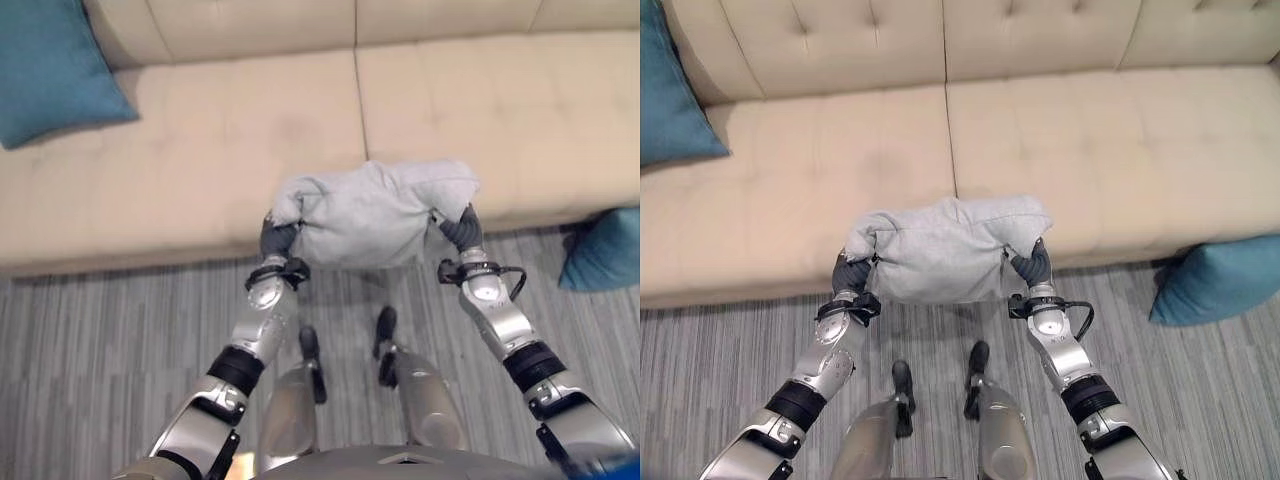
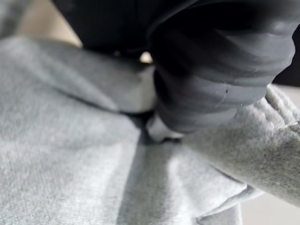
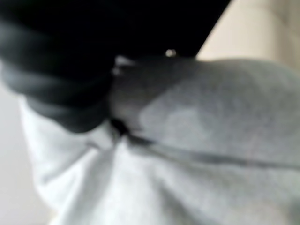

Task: Pick up all the scattered cushions and arrange them neatly on the sofa.

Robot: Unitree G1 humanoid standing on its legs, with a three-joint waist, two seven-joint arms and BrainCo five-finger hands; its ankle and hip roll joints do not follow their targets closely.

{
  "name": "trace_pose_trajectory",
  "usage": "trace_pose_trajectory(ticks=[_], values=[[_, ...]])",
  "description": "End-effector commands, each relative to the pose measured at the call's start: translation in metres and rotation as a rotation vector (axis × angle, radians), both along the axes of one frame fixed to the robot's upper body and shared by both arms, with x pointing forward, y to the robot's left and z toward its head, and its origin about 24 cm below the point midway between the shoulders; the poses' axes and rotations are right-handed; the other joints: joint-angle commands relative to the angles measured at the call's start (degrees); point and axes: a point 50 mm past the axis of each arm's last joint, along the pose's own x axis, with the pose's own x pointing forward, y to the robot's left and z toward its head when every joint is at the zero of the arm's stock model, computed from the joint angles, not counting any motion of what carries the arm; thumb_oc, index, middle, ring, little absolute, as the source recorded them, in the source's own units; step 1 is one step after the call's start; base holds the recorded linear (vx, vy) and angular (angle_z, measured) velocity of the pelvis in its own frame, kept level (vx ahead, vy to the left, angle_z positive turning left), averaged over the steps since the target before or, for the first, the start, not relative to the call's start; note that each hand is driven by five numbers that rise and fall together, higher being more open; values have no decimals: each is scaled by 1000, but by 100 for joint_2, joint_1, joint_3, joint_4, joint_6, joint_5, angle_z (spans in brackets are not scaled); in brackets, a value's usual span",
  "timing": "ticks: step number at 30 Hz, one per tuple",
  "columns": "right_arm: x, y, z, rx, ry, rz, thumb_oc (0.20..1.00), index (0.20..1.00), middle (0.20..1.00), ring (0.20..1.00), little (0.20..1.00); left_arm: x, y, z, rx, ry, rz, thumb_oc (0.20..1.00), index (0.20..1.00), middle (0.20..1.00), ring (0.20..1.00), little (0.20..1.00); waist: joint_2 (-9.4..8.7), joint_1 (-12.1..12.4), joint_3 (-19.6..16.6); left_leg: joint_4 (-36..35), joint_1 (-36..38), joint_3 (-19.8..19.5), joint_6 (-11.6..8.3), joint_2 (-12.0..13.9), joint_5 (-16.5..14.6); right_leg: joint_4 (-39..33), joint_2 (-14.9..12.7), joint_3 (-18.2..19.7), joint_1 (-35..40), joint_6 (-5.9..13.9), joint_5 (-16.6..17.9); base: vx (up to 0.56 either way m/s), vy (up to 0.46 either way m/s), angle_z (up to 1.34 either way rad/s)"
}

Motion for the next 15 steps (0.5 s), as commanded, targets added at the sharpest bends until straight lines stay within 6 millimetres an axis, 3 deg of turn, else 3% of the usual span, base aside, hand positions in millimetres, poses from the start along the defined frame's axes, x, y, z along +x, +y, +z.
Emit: trace_pose_trajectory(ticks=[1,3,8,9,11,13,15], values=[[-11,45,19,49,-132,219,200,200,200,200,200,-6,-52,31,12,-202,-261,200,200,200,200,200,-44,-4,-589,-213,21,337,-416,113,790,-395,99,-66,802,599,-341,228,100,14],[-15,40,16,65,-122,201,200,200,200,200,200,-10,-54,26,17,-185,-279,200,200,200,200,200,-75,-13,-799,-605,47,685,-420,117,1134,-661,132,-152,1122,686,-190,155,110,16],[-19,43,9,58,-95,212,200,200,200,200,200,-17,-48,15,3,-143,-258,200,200,200,200,200,-101,52,-988,-884,618,640,-282,-47,899,-744,121,-55,1465,807,-166,193,132,-4],[-22,41,5,72,-76,202,200,200,200,200,200,-22,-46,7,-6,-111,-258,200,200,200,200,200,-98,67,-1054,-945,968,677,-118,-172,661,-305,-58,22,1590,926,-343,202,200,-17],[-22,41,6,70,-78,204,200,200,200,200,200,-22,-45,8,1,-112,-260,200,200,200,200,200,-79,85,-1048,-941,1024,700,-48,-215,599,-21,-132,71,1524,955,-368,166,263,-5],[-23,45,3,63,-68,212,200,200,200,200,200,-24,-46,8,27,-116,-262,200,200,200,200,200,-83,62,-927,-934,1269,745,242,-410,371,1407,-442,239,1172,1253,72,130,323,-27],[-23,47,4,64,-71,219,200,200,200,200,200,-24,-44,8,28,-118,-258,200,200,200,200,200,-54,63,-904,-965,1331,740,303,-398,358,1691,-465,321,992,1248,183,67,141,-18]])
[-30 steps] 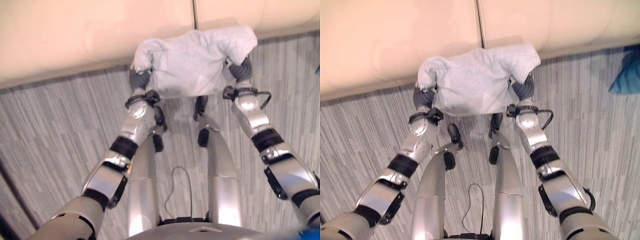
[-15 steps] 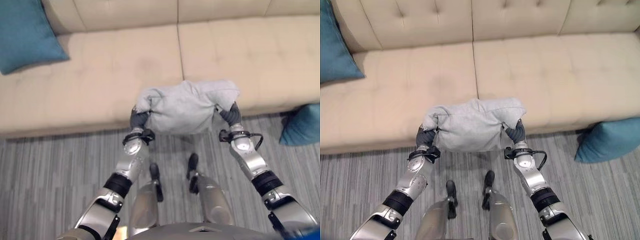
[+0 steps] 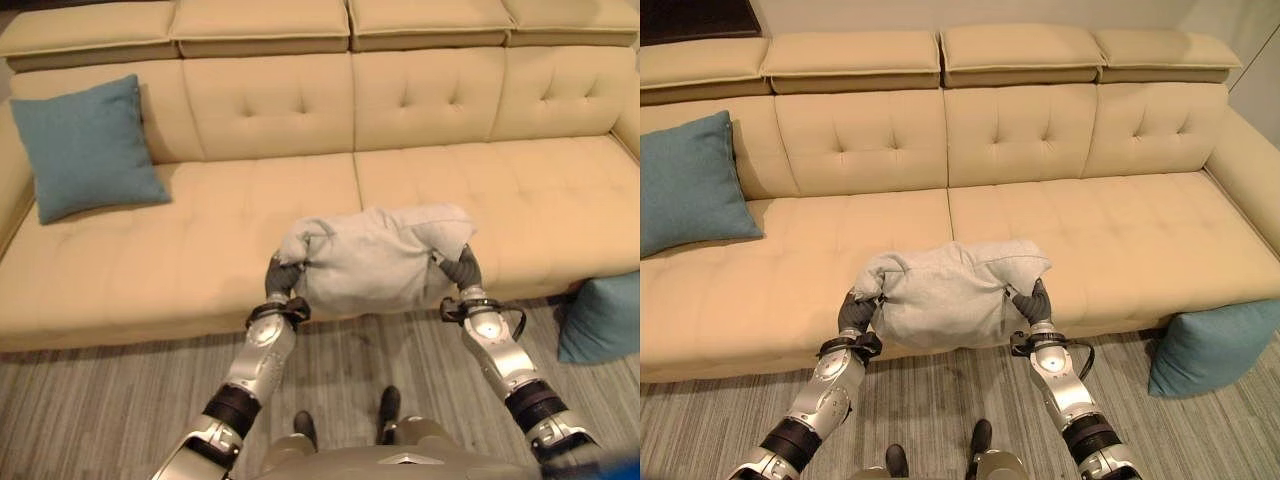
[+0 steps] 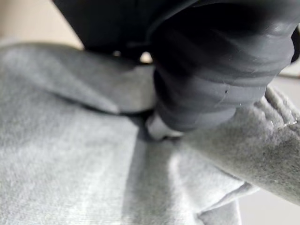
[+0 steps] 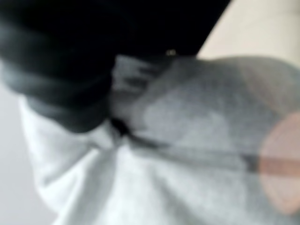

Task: Pick up all the scattered cushions and arrange them neatly on the sofa.

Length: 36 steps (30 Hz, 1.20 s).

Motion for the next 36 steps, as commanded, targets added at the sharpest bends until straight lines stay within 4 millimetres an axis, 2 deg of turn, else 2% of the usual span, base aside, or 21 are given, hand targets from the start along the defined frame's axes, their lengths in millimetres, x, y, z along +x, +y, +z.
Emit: trace_pose_trajectory(ticks=[1,3,4,7,8,9,10,11,13,14,17,18,21,24,27,28,29,31,34,35,36], values=[[11,57,50,79,-254,229,200,200,200,200,200,13,-43,53,-21,-279,-197,200,200,200,200,200,-38,11,-136,65,-125,77,165,-136,162,1735,-202,282,-15,653,-37,108,129,-6],[11,57,51,86,-256,225,200,200,200,200,200,14,-40,53,-11,-279,-188,200,200,200,200,200,-38,24,-143,62,-65,65,187,-179,103,1731,-274,244,-122,626,-50,120,87,-17],[11,57,50,90,-252,226,200,200,200,200,200,14,-39,52,-5,-278,-184,200,200,200,200,200,-40,22,-160,-11,3,63,168,-209,88,1420,-302,157,-174,571,-86,176,-11,-13],[14,55,53,89,-258,229,200,200,200,200,200,17,-37,53,-2,-278,-185,200,200,200,200,200,-112,-65,-234,-146,113,-100,27,-289,30,-169,-142,205,-281,508,-38,291,-109,-9],[13,53,53,90,-261,225,200,200,200,200,200,17,-36,52,-11,-276,-176,200,200,200,200,200,-194,-120,-260,-114,184,-221,-32,-335,-88,-775,52,429,-149,526,76,377,-178,10],[13,51,53,80,-262,226,200,200,200,200,200,16,-37,50,-21,-270,-181,200,200,200,200,200,-226,-77,-368,94,134,-212,-51,-352,-192,-903,61,416,68,504,55,474,-303,68],[13,41,55,69,-271,204,200,200,200,200,200,16,-46,50,-77,-270,-207,200,200,200,200,200,-312,-146,-372,1182,-261,-201,-324,-160,-258,-1108,90,297,398,337,-42,307,-231,89],[13,41,55,69,-271,204,200,200,200,200,200,16,-46,50,-77,-270,-207,200,200,200,200,200,-306,-159,-371,1225,-286,-218,-329,-147,-276,-1117,97,280,404,332,-38,229,-234,119],[12,33,55,79,-271,174,200,200,200,200,200,15,-51,51,-80,-273,-232,200,200,200,200,200,-371,-171,-300,2182,-649,-179,-570,130,40,-1190,115,148,648,166,-107,218,-175,74],[10,30,51,88,-253,168,200,200,200,200,200,14,-55,49,-93,-261,-246,200,200,200,200,200,-410,-135,-254,2196,-885,-142,-543,271,127,-1273,153,37,886,89,-262,243,-145,33],[9,30,50,91,-251,162,200,200,200,200,200,14,-55,49,-86,-258,-244,200,200,200,200,200,-433,-121,-290,1751,-1003,-106,-444,234,7,-1381,140,39,987,134,-288,220,-25,4],[9,31,50,90,-254,164,200,200,200,200,200,13,-54,49,-81,-258,-240,200,200,200,200,200,-362,-69,-318,1016,-1168,-135,-434,265,359,-1435,252,111,1050,187,-324,302,60,-18],[9,33,48,96,-245,165,200,200,200,200,200,11,-52,48,-88,-257,-223,200,200,200,200,200,-274,98,-268,279,-1427,-379,-557,362,1011,-1371,381,337,1287,173,-555,343,112,-28],[9,37,48,98,-245,174,200,200,200,200,200,11,-48,50,-89,-267,-212,200,200,200,200,200,-256,127,-374,292,-1109,-362,-392,217,778,-1106,261,428,1395,247,-747,321,183,-37],[10,41,50,90,-252,190,200,200,200,200,200,10,-43,50,-72,-270,-204,200,200,200,200,200,-273,198,-376,413,-912,-247,-197,60,487,-517,10,527,1283,381,-803,177,171,-33],[10,41,50,90,-252,190,200,200,200,200,200,11,-43,51,-72,-270,-204,200,200,200,200,200,-266,206,-391,413,-932,-241,-197,70,494,-522,19,535,1261,377,-789,172,297,-29],[11,46,54,86,-265,207,200,200,200,200,200,11,-41,52,-63,-278,-201,200,200,200,200,200,-223,178,-316,362,-695,-148,8,-53,356,546,-198,618,768,552,-431,130,266,-22],[14,51,57,86,-275,218,200,200,200,200,200,13,-39,56,-43,-292,-198,200,200,200,200,200,-172,132,-235,260,-555,-126,93,-75,329,1108,-224,664,412,591,-273,116,235,-18],[13,52,57,90,-274,216,200,200,200,200,200,14,-36,56,-32,-292,-184,200,200,200,200,200,-142,129,-232,148,-409,-65,107,-123,247,1072,-392,486,254,558,-275,106,75,0],[15,51,57,88,-273,217,200,200,200,200,200,15,-34,56,-29,-294,-182,200,200,200,200,200,-122,104,-270,-45,-286,-55,57,-160,248,532,-442,375,203,526,-278,100,11,4],[15,51,57,88,-273,217,200,200,200,200,200,15,-34,56,-29,-294,-182,200,200,200,200,200,-116,101,-266,-60,-272,-59,53,-156,254,513,-434,367,222,525,-272,197,-19,-4]])
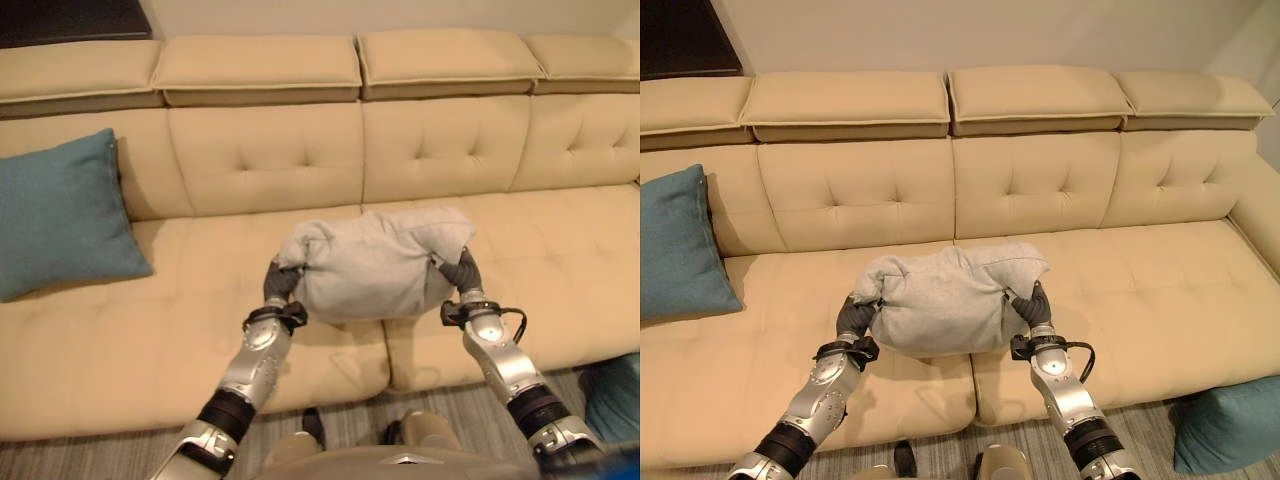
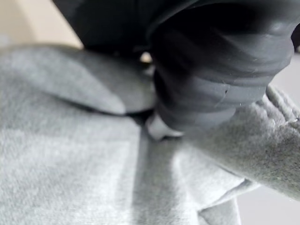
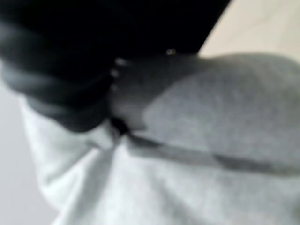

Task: Pick up all the scattered cushions and arrange them neatly on the sofa.

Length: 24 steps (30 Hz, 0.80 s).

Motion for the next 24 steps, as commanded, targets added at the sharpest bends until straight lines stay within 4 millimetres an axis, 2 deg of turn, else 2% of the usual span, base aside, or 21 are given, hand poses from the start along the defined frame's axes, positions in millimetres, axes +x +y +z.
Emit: trace_pose_trajectory(ticks=[1,3,6,12,14,15,17,19,20,21,22,23,24], values=[[18,45,52,74,-258,192,200,200,200,200,200,16,-46,51,-49,-269,-178,200,200,200,200,200,-72,-36,-258,14,-98,-48,-460,81,87,-1672,203,-31,473,182,907,142,-60,-18],[17,42,51,47,-259,173,200,200,200,200,200,17,-43,50,-39,-264,-143,200,200,200,200,200,-154,-81,-252,-21,-77,-119,-491,35,51,-2335,306,90,467,208,1109,154,-85,-11],[12,41,48,46,-252,196,200,200,200,200,200,13,-48,49,-37,-267,-184,200,200,200,200,200,-175,-92,-351,-53,-39,-145,-569,40,53,-2521,377,128,718,225,1127,115,-51,18],[12,30,53,38,-278,163,200,200,200,200,200,16,-50,56,-27,-298,-200,200,200,200,200,200,-124,-104,-463,-76,20,-192,-643,113,32,-2956,461,-210,1134,183,1114,105,-66,10],[15,30,61,32,-310,169,200,200,200,200,200,19,-53,66,-31,-334,-203,200,200,200,200,200,-98,-101,-448,-76,39,-198,-668,139,21,-3024,484,-286,1220,172,1079,63,-56,11],[20,33,74,26,-360,179,200,200,200,200,200,26,-56,79,-19,-385,-210,200,200,200,200,200,-82,-99,-384,-76,17,-216,-696,181,27,-3041,502,-327,1235,156,1054,37,-56,0],[24,36,82,26,-390,188,200,200,200,200,200,29,-59,87,-12,-412,-213,200,200,200,200,200,-73,-97,-323,-76,-13,-219,-704,190,45,-3030,509,-334,1202,148,1057,-54,-49,4],[40,52,128,4,-551,233,200,200,200,200,200,48,-68,128,-1,-550,-207,200,200,200,200,200,-38,-83,-44,-76,-338,-251,-763,246,180,-2992,527,-352,930,113,1088,-180,-71,11],[40,53,128,4,-553,233,200,200,200,200,200,48,-68,129,-1,-552,-207,200,200,200,200,200,-37,-87,-40,-76,-349,-255,-763,247,183,-2987,527,-355,919,112,1088,-130,-39,14],[44,55,140,-4,-593,239,200,200,200,200,200,52,-69,139,1,-587,-199,200,200,200,200,200,-22,-88,8,-76,-457,-268,-774,259,220,-2988,528,-365,812,103,1105,-102,-35,18],[50,60,160,-10,-657,244,200,200,200,200,200,59,-71,158,10,-646,-190,200,200,200,200,200,8,-72,83,-72,-652,-295,-808,278,293,-2987,538,-362,612,96,1155,-129,-43,12],[53,62,167,-18,-673,247,200,200,200,200,200,62,-71,169,22,-679,-183,200,200,200,200,200,17,-66,103,-68,-755,-305,-815,284,319,-2981,550,-350,503,91,1174,-91,-35,9],[53,62,168,-18,-675,247,200,200,200,200,200,63,-71,169,22,-681,-183,200,200,200,200,200,18,-68,101,-64,-771,-306,-815,284,321,-2977,550,-350,486,89,1174,-63,-25,4]])
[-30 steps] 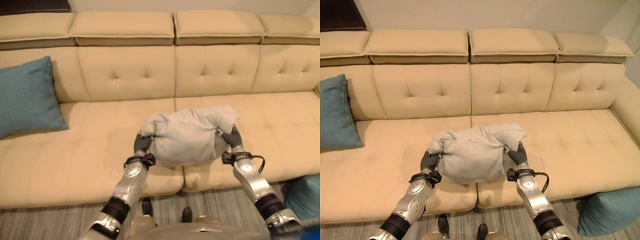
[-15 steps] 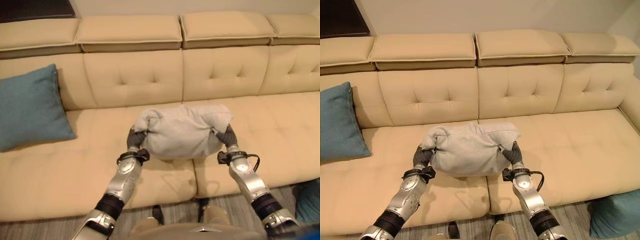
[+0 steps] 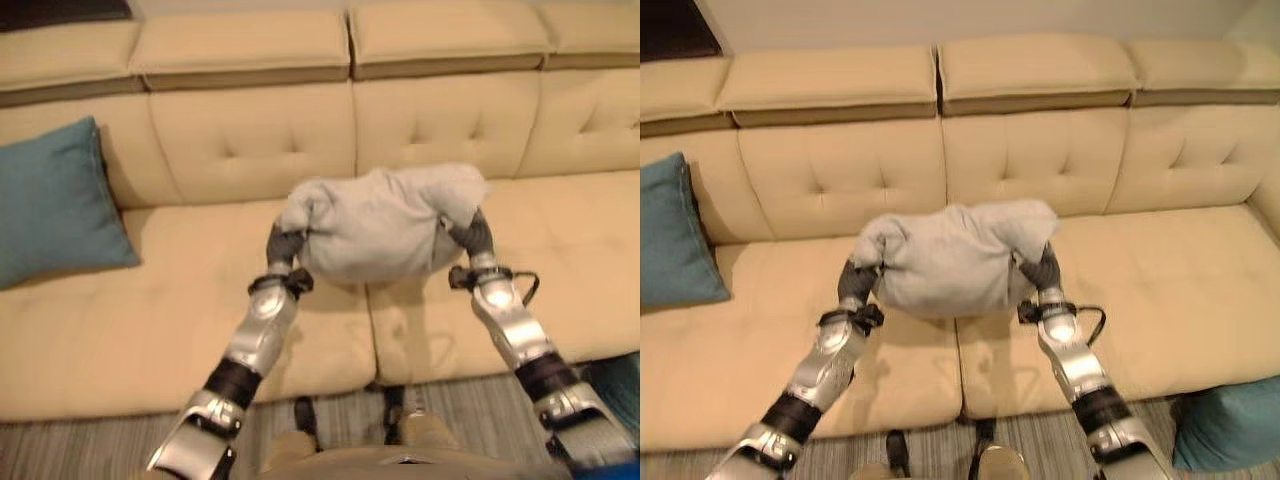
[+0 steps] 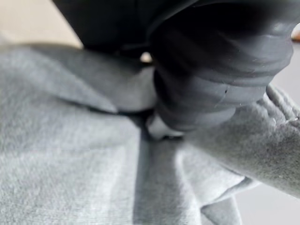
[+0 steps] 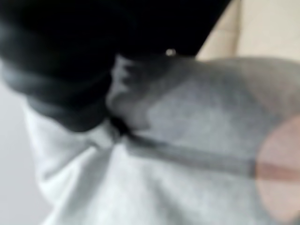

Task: Pick up all the scattered cushions and arrange them neatly on the sofa.

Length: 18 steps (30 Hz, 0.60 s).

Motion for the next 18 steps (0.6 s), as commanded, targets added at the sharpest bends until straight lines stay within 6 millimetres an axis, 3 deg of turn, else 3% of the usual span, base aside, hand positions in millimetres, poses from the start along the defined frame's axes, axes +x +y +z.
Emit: trace_pose_trajectory(ticks=[1,2,3,4,8,12,18], values=[[4,67,90,16,-388,270,200,200,200,200,200,16,-56,103,59,-451,-189,200,200,200,200,200,-77,77,139,41,-48,114,-258,-56,-23,303,-131,-37,164,549,-467,-35,-15,9],[4,67,90,16,-388,270,200,200,200,200,200,16,-56,103,59,-451,-189,200,200,200,200,200,-77,77,139,41,-48,114,-258,-56,-23,303,-131,-37,164,549,-467,-124,-54,15],[15,72,123,-41,-472,269,200,200,200,200,200,26,-55,133,84,-536,-156,200,200,200,200,200,-74,111,186,66,-408,69,-287,-41,65,346,-137,-26,-194,545,-397,-104,-52,13],[18,73,133,-61,-495,262,200,200,200,200,200,29,-55,141,84,-555,-146,200,200,200,200,200,-68,122,204,73,-497,43,-301,-44,77,371,-125,-18,-296,547,-392,-112,-52,12],[23,76,147,-95,-528,256,200,200,200,200,200,34,-55,154,80,-577,-135,200,200,200,200,200,-60,123,176,72,-709,19,-321,-42,131,403,-112,-3,-510,538,-360,-23,-7,3],[33,86,173,-153,-565,244,200,200,200,200,200,49,-56,180,136,-610,-97,200,200,200,200,200,-1,125,168,53,-1100,-28,-374,-28,239,534,-111,18,-989,528,-333,-7,-14,-2],[41,85,186,-210,-572,208,200,200,200,200,200,54,-56,195,145,-624,-81,200,200,200,200,200,65,128,285,34,-1415,-81,-409,-18,333,663,-135,36,-1404,528,-304,0,0,0]])
